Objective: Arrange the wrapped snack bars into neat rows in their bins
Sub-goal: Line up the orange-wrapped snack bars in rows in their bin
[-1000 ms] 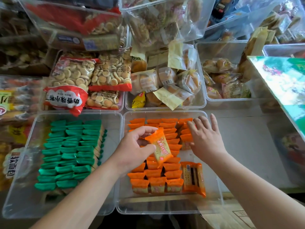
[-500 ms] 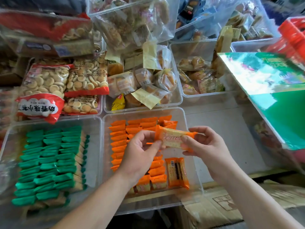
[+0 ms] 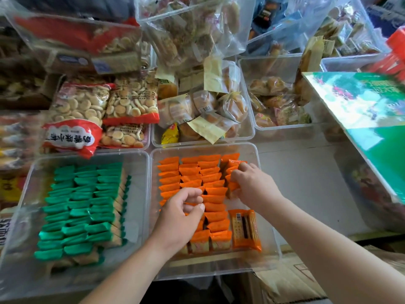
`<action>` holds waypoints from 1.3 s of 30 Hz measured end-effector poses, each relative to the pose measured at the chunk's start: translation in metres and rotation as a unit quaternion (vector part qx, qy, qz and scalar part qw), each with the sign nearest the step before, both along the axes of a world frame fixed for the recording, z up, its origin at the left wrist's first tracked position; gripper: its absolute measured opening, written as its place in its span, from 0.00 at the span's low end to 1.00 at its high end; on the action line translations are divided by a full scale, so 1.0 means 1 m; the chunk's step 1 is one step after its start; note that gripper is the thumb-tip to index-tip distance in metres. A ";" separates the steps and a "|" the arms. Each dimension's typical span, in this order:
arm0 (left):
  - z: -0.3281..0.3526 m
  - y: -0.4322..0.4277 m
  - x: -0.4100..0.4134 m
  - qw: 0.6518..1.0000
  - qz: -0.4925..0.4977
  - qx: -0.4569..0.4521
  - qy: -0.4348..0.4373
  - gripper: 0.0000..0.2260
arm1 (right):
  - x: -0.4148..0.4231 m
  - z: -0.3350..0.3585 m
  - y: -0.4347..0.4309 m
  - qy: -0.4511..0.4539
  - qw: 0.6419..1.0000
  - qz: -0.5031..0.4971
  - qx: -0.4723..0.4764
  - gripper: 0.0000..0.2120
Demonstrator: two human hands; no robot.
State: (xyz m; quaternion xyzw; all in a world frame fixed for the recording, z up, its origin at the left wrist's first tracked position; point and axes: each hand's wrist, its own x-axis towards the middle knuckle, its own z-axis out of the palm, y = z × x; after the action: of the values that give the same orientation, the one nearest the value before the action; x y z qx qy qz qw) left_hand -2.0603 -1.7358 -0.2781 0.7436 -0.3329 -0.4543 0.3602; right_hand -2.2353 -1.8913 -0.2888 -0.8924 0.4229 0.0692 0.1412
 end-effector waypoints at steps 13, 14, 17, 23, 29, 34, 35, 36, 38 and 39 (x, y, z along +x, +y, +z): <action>0.006 -0.033 -0.032 0.935 -0.308 -0.007 -0.177 0.14 | -0.065 0.043 0.024 -0.137 0.979 -0.152 0.013 0.13; 0.004 -0.043 -0.041 0.917 -0.347 -0.002 -0.197 0.15 | -0.076 0.046 0.028 -0.134 0.973 -0.181 0.051 0.13; -0.007 -0.068 -0.070 0.859 -0.453 0.040 -0.234 0.22 | -0.108 0.049 0.045 -0.185 0.942 -0.258 0.111 0.12; -0.036 -0.100 -0.096 0.746 -0.586 0.136 -0.286 0.34 | -0.142 0.049 0.066 -0.215 0.906 -0.337 0.139 0.12; -0.056 -0.119 -0.104 0.711 -0.608 0.209 -0.284 0.35 | -0.136 0.049 0.063 -0.223 0.897 -0.339 0.176 0.12; -0.056 -0.117 -0.099 0.735 -0.595 0.179 -0.273 0.32 | -0.138 0.049 0.062 -0.211 0.892 -0.347 0.198 0.13; -0.053 -0.117 -0.099 0.735 -0.594 0.175 -0.277 0.32 | -0.138 0.048 0.062 -0.211 0.890 -0.351 0.202 0.13; -0.049 -0.116 -0.101 0.736 -0.593 0.165 -0.284 0.32 | -0.137 0.048 0.062 -0.212 0.888 -0.353 0.206 0.13; -0.041 -0.115 -0.103 0.747 -0.579 0.148 -0.291 0.31 | -0.136 0.047 0.063 -0.211 0.887 -0.353 0.212 0.13; -0.037 -0.113 -0.103 0.760 -0.567 0.150 -0.280 0.31 | -0.134 0.047 0.063 -0.208 0.887 -0.352 0.217 0.13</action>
State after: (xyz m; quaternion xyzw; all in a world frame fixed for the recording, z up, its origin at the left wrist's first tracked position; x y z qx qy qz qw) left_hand -2.1637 -1.8491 -0.3156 0.5575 -0.7077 -0.3910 -0.1884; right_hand -2.3696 -1.8282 -0.2418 -0.6262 0.6444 -0.0823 0.4310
